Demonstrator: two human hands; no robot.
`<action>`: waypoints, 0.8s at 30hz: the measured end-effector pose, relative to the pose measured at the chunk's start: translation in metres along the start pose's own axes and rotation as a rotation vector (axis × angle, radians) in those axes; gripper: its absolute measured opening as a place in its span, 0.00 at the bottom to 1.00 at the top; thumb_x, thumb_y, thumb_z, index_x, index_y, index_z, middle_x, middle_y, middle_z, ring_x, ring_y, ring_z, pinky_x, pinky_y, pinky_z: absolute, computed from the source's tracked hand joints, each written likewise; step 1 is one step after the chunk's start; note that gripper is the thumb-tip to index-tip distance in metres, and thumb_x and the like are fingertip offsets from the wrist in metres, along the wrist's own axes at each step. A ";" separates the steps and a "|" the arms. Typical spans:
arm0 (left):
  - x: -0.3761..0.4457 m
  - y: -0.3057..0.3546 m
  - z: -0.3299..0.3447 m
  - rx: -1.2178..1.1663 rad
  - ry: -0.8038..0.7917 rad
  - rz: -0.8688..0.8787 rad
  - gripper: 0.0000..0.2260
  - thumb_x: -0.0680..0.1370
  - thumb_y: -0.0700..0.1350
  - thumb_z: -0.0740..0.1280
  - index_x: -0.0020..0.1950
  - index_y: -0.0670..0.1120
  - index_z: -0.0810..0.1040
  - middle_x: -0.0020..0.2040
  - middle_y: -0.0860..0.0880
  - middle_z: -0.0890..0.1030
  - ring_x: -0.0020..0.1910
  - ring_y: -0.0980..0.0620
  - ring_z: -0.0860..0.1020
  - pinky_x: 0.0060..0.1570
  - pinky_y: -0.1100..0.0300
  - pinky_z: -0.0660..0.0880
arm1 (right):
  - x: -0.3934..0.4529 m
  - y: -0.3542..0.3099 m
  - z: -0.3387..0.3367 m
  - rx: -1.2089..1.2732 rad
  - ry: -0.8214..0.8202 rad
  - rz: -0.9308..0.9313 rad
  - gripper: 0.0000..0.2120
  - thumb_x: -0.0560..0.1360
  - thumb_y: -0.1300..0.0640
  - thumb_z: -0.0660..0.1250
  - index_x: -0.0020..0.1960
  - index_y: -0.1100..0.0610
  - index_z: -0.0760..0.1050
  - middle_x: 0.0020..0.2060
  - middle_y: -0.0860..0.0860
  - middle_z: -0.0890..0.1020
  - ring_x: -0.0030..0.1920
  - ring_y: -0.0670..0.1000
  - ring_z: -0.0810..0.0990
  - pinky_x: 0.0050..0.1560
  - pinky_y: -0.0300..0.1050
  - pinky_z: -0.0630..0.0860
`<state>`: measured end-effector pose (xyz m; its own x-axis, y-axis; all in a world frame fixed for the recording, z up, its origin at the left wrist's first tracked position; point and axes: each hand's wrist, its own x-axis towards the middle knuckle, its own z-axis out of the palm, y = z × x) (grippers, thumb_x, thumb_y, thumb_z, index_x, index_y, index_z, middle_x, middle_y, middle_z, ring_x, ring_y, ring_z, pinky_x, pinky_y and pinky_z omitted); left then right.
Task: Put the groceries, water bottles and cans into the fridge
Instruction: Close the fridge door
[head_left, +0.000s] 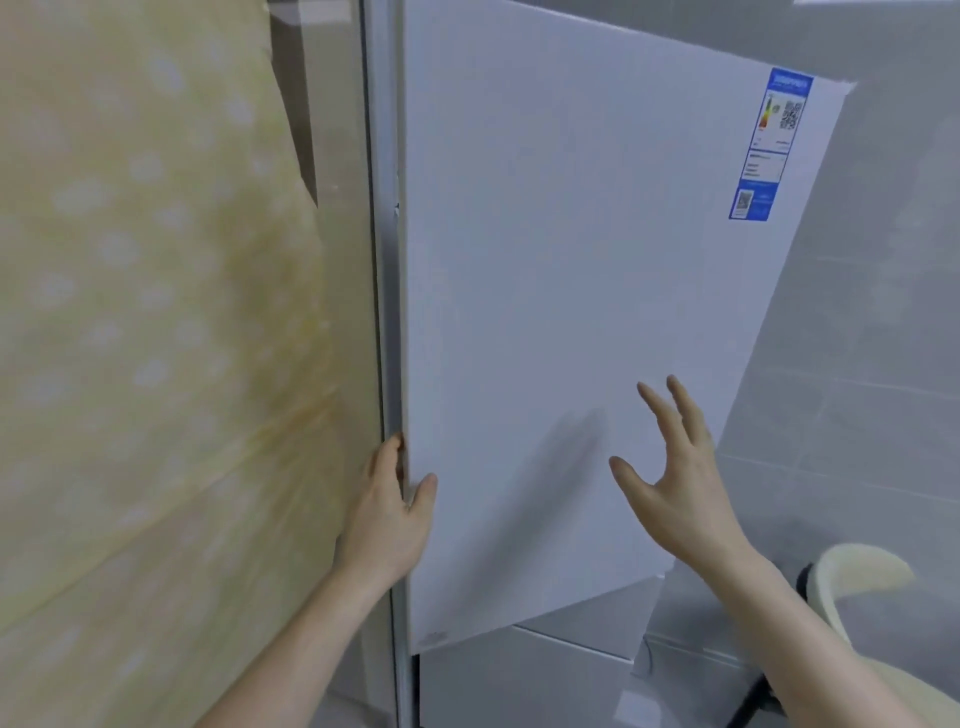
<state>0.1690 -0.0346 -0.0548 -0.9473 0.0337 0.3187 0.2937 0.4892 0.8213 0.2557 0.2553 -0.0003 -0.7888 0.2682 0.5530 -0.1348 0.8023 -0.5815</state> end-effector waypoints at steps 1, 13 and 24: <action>0.009 -0.001 0.004 0.013 0.009 -0.008 0.28 0.81 0.51 0.66 0.79 0.52 0.61 0.76 0.52 0.69 0.71 0.49 0.72 0.70 0.50 0.70 | 0.009 0.008 0.001 -0.010 0.000 0.009 0.39 0.77 0.55 0.72 0.80 0.39 0.55 0.81 0.35 0.45 0.81 0.48 0.52 0.72 0.47 0.63; 0.091 0.003 0.050 0.185 0.186 0.070 0.46 0.77 0.45 0.72 0.83 0.45 0.42 0.83 0.45 0.49 0.81 0.47 0.51 0.73 0.63 0.45 | 0.099 0.088 0.032 -0.184 0.041 0.005 0.48 0.74 0.55 0.75 0.83 0.42 0.48 0.82 0.43 0.38 0.83 0.55 0.39 0.80 0.59 0.54; 0.154 -0.011 0.088 0.283 0.036 0.084 0.46 0.77 0.49 0.70 0.82 0.55 0.39 0.81 0.55 0.32 0.82 0.48 0.44 0.77 0.55 0.53 | 0.115 0.125 0.064 -0.321 0.092 -0.068 0.50 0.70 0.57 0.78 0.83 0.47 0.53 0.83 0.49 0.40 0.82 0.60 0.39 0.78 0.68 0.54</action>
<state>0.0088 0.0416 -0.0563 -0.9144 0.0559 0.4009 0.3188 0.7097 0.6282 0.1094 0.3525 -0.0481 -0.7251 0.2436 0.6441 0.0218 0.9430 -0.3321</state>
